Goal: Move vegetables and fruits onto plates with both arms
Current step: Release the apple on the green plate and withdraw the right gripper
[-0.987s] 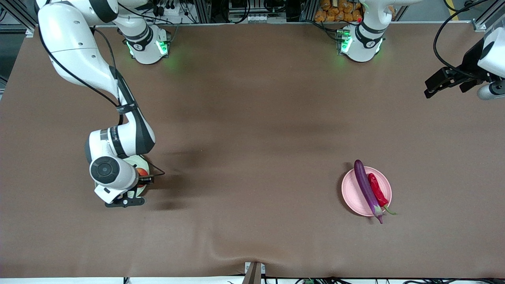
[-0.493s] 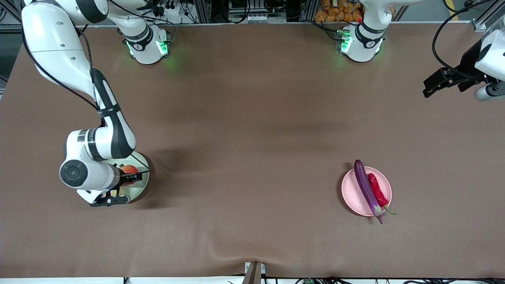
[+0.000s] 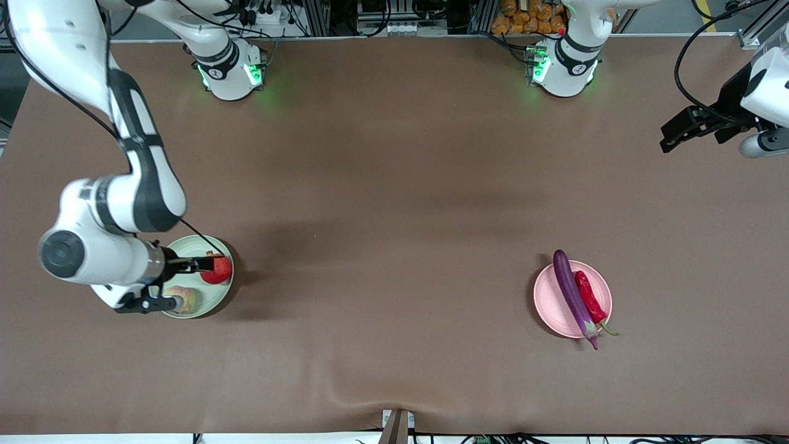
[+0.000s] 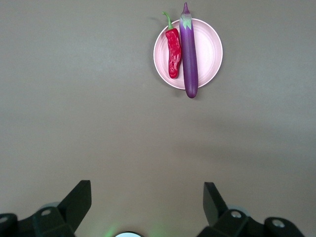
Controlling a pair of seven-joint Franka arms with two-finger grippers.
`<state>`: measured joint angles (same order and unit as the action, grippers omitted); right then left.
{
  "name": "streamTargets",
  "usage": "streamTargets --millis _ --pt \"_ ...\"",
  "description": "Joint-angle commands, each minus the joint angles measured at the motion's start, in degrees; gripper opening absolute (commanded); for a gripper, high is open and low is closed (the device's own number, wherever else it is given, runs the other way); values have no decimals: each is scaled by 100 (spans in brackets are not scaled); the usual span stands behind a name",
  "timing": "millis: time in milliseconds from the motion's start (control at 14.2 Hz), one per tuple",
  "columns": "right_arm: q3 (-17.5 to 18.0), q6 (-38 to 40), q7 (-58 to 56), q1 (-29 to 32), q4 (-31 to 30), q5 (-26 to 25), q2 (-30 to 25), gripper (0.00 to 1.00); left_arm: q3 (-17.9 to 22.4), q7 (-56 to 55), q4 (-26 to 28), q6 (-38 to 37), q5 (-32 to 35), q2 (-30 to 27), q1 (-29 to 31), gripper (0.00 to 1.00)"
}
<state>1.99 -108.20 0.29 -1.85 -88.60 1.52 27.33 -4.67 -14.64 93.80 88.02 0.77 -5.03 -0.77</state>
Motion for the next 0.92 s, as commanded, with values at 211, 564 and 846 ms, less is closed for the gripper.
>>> streamTargets --millis 211,564,846 --pt "47 1105 -56 159 -263 147 -1729 100 36 119 -11 102 -94 -24 -2 100" --pt "-208 2547 215 194 -236 200 -2758 100 27 119 -64 5 -94 -24 -20 100" --pt "-375 3269 497 203 123 200 -2830 100 27 119 -90 5 -94 -42 -2 100"
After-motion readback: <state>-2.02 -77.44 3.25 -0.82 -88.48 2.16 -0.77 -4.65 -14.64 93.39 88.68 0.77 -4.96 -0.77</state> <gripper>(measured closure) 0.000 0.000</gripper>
